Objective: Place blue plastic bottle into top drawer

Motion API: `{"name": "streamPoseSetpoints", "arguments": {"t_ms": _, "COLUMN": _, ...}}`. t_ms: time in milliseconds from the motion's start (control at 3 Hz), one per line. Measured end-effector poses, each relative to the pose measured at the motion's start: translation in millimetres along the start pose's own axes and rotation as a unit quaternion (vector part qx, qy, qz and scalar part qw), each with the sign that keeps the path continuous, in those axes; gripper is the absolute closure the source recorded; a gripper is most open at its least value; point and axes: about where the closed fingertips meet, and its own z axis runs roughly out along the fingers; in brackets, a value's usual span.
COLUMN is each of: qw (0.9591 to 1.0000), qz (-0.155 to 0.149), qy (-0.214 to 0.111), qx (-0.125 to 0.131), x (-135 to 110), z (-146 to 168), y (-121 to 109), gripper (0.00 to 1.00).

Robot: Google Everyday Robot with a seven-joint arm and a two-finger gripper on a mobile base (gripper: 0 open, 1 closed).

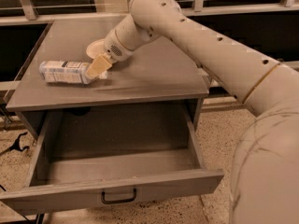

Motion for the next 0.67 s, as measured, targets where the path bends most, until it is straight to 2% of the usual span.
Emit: {"name": "streamPoseSetpoints", "arguments": {"t_ms": 667, "qw": 0.9998, "qz": -0.017, "qy": -0.01, "qx": 0.0, "x": -17.4, "z": -4.7, "y": -0.1, "gripper": 0.3}}
